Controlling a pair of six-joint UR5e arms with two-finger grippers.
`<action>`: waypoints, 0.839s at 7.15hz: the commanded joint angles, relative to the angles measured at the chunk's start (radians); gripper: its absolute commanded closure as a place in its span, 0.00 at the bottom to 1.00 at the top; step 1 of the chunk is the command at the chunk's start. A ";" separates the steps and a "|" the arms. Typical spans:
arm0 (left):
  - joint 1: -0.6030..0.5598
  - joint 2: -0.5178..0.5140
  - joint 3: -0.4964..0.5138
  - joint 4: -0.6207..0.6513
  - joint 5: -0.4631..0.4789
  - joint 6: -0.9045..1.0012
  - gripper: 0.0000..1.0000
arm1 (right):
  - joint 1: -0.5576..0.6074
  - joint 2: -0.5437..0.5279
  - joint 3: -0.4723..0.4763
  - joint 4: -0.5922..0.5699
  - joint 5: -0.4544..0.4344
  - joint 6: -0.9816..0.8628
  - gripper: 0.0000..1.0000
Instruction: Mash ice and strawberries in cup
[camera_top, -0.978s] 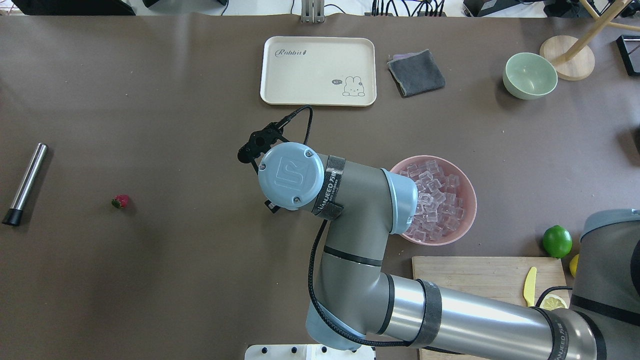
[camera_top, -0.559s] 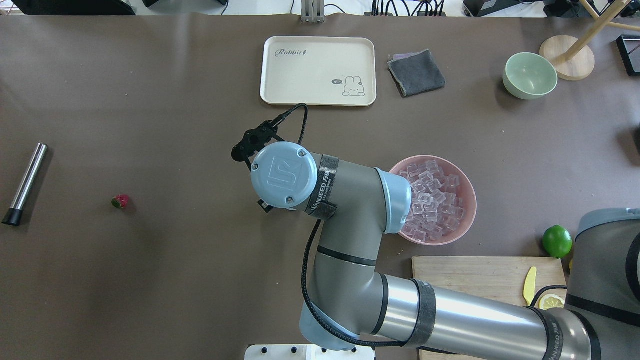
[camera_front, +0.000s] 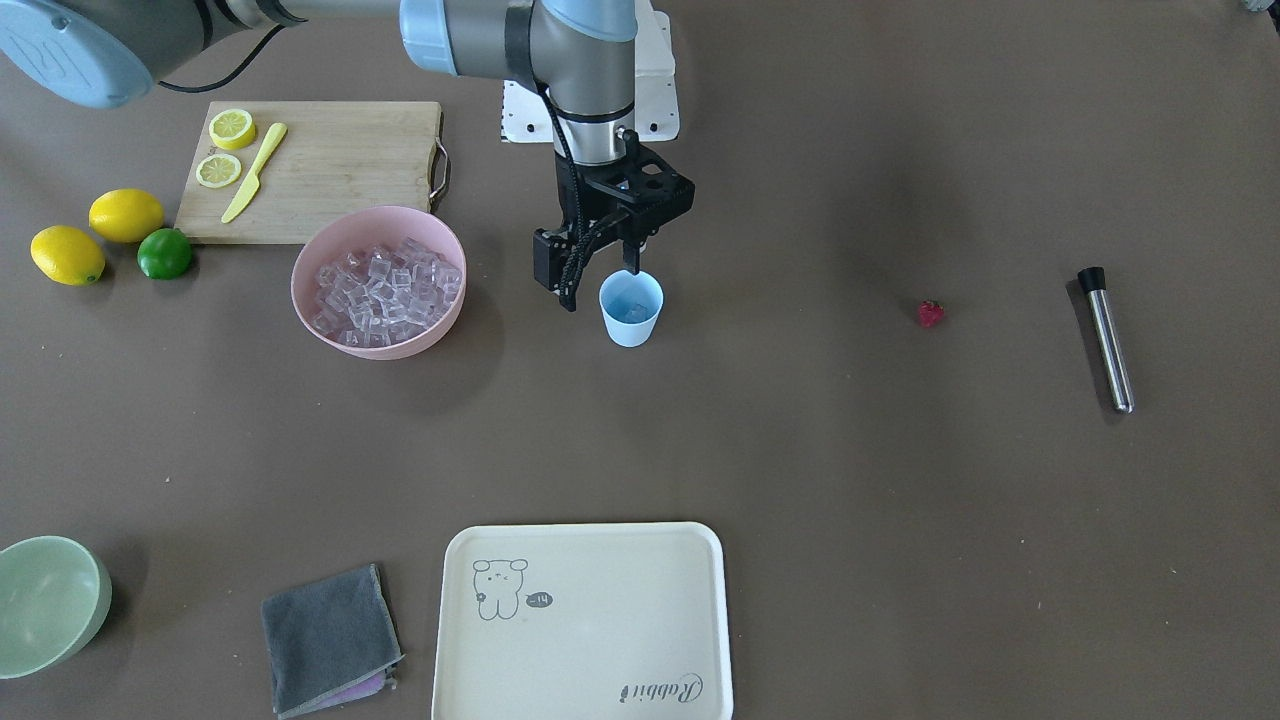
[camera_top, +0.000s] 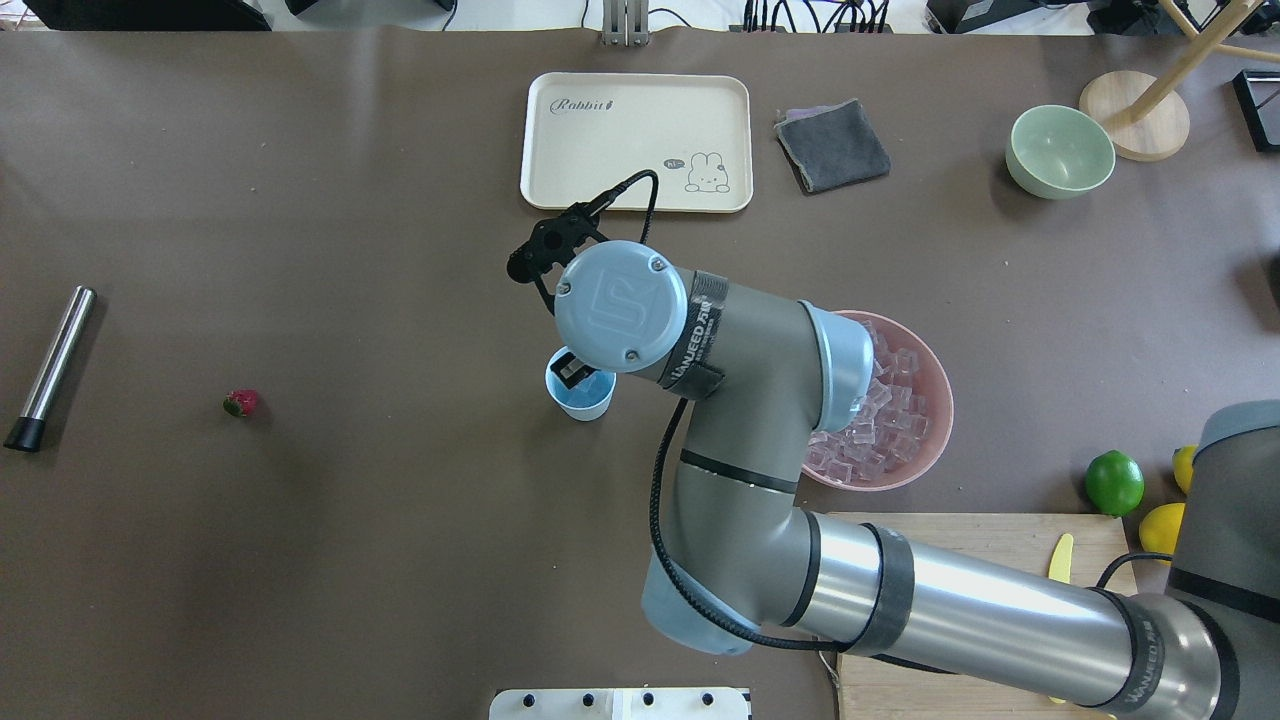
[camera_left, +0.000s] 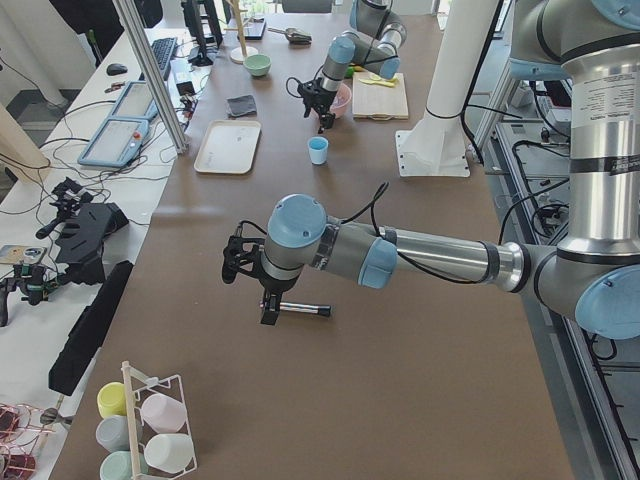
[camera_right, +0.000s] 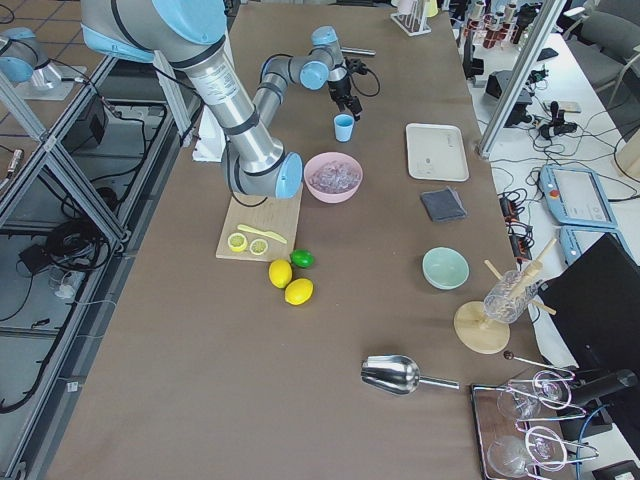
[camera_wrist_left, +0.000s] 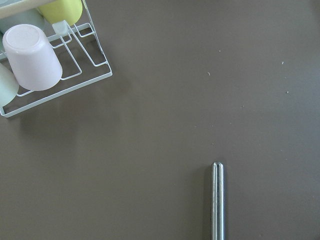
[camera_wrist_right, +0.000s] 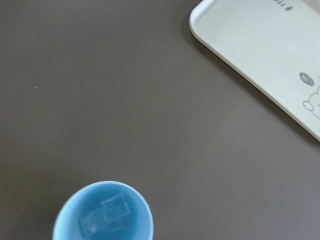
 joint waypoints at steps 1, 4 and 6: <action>0.053 -0.001 -0.008 0.000 0.001 -0.022 0.02 | 0.182 -0.097 0.042 0.002 0.169 -0.155 0.01; 0.218 -0.001 -0.032 -0.089 0.014 -0.270 0.02 | 0.396 -0.250 0.054 0.005 0.282 -0.490 0.01; 0.379 -0.017 -0.031 -0.155 0.079 -0.403 0.02 | 0.519 -0.312 0.051 0.005 0.406 -0.631 0.02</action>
